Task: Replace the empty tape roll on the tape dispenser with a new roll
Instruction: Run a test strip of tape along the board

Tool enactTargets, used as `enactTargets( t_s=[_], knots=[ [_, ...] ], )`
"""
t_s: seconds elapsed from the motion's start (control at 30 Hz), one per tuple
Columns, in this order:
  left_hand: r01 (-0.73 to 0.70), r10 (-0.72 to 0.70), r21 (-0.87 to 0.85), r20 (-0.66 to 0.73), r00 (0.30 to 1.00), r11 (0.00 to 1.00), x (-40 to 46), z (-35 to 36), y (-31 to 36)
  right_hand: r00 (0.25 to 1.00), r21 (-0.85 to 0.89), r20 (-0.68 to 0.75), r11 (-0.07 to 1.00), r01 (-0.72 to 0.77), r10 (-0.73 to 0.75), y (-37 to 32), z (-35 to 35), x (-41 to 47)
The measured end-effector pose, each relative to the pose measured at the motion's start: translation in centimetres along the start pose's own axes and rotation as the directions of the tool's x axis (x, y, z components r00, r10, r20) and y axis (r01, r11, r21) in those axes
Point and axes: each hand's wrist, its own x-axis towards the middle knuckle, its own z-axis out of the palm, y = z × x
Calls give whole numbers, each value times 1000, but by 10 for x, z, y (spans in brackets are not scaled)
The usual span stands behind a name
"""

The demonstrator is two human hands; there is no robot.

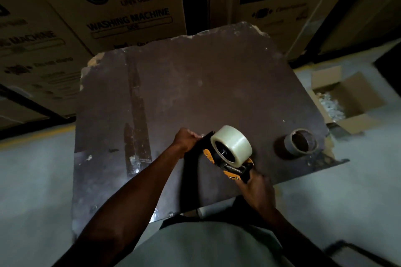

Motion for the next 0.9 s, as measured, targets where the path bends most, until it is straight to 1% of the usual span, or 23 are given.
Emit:
enactTargets(
  t_s=[0.1, 0.13, 0.23, 0.33, 0.43, 0.47, 0.53, 0.6, 0.63, 0.7, 0.73, 0.9],
  knots=[
    [-52, 50, 223, 14, 999, 973, -5, 9, -1, 999, -5, -33, 1000, -13, 13, 11, 8, -21],
    [-54, 50, 275, 19, 999, 960, -4, 12, -2, 999, -6, -36, 1000, -20, 19, 12, 7, -26],
    [-35, 37, 361, 2, 999, 932, -6, 20, -4, 999, 12, -33, 1000, 1, -1, 17, 8, -30],
    [-35, 61, 435, -46, 997, 900, -15, 20, 0, 1000, 44, 12, 999, -3, 3, 18, 8, -32],
    [-74, 153, 502, -118, 981, 862, -21, 18, 0, 993, 82, 98, 994, -67, 59, 16, 6, -24],
    [-55, 162, 548, -149, 975, 835, -22, 17, -1, 985, 102, 150, 990, -102, 86, 15, 4, -20],
    [57, 106, 625, -220, 970, 778, -24, 16, -5, 952, 188, 282, 966, -179, 122, 15, -1, -9],
    [120, 40, 621, -238, 970, 775, -24, 14, -8, 907, 253, 410, 944, -214, 96, 16, -2, -2],
    [127, 16, 604, -225, 974, 787, -24, 13, -8, 903, 271, 423, 942, -200, 70, 18, -2, 0],
    [131, -19, 563, -201, 979, 816, -24, 11, -10, 932, 263, 361, 956, -131, 28, 20, 2, 1],
    [131, -27, 552, -194, 981, 824, -24, 10, -10, 941, 221, 337, 968, -118, 38, 22, 4, 1],
    [100, -18, 540, -156, 988, 836, -28, 8, -10, 956, 159, 275, 975, -152, 104, 25, 13, -7]
  ],
)
